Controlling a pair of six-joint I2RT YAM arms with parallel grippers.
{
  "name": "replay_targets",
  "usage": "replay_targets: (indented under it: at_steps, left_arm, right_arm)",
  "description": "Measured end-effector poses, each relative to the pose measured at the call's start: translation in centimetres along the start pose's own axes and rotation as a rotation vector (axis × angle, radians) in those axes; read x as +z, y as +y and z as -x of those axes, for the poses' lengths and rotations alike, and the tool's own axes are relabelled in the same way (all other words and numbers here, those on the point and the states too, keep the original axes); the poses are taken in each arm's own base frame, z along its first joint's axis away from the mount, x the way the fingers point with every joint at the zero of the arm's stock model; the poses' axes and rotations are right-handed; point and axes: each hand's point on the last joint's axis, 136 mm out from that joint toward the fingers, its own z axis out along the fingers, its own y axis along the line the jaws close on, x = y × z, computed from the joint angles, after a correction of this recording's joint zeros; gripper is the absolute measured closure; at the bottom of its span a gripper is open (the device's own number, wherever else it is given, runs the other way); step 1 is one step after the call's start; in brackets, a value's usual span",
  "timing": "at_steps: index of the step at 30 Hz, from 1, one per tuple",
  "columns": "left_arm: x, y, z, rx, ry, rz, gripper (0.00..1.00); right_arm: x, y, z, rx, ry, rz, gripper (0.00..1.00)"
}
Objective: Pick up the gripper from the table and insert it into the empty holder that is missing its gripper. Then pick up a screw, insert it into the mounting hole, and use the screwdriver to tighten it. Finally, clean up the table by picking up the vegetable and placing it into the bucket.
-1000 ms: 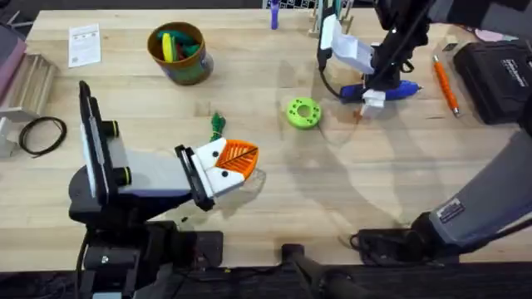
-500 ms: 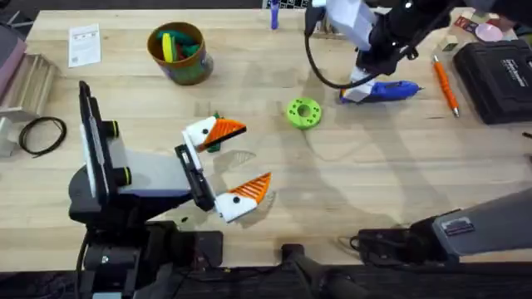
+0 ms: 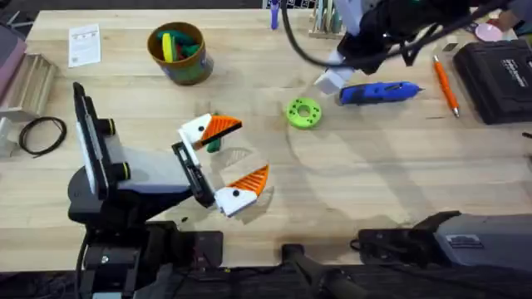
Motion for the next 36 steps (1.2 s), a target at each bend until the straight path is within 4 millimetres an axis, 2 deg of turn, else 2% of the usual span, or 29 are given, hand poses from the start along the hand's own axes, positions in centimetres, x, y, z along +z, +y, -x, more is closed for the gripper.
replay_targets:
  at_steps: [5,10,14,16,18,21,23,30,33,36]
  left_arm:
    - [0.0,0.2,0.0,-0.045,-0.001,0.009,0.015]
    - [0.0,0.8,0.1,-0.094,-0.006,0.044,0.015]
    - [0.0,1.0,0.1,-0.112,-0.008,0.055,0.015]
    - [0.0,1.1,0.1,-0.116,-0.008,0.063,0.015]
    - [-0.1,1.4,0.2,-0.118,-0.008,0.083,0.016]
    - [-0.3,2.2,0.4,-0.136,0.000,0.143,0.015]
    - [-0.5,2.9,0.4,-0.150,0.008,0.193,0.015]
    - [-1.5,4.4,-0.1,-0.194,0.072,0.325,0.015]
    - [-2.0,4.8,0.9,-0.202,0.100,0.375,0.015]
    - [-2.5,5.2,2.7,-0.194,0.134,0.422,0.015]
  right_arm:
    - [-2.7,-0.5,-0.9,0.170,-0.011,-0.049,0.026]
    - [-8.9,-1.3,-1.0,0.275,-0.170,-0.127,0.026]
    - [-13.9,-2.0,-3.2,0.368,-0.270,-0.179,0.026]
    - [-15.6,-2.2,-4.3,0.409,-0.317,-0.196,0.026]
    - [-16.5,-2.0,-5.5,0.448,-0.356,-0.203,0.026]
    - [-16.0,-0.9,-7.3,0.492,-0.388,-0.179,0.026]
    - [-14.9,0.2,-8.2,0.525,-0.409,-0.144,0.026]
    - [-9.9,4.1,-9.1,0.633,-0.493,0.053,0.026]
    - [-8.2,5.5,-9.6,0.680,-0.484,0.119,0.026]
    - [-7.8,5.8,-9.5,0.702,-0.483,0.146,0.026]
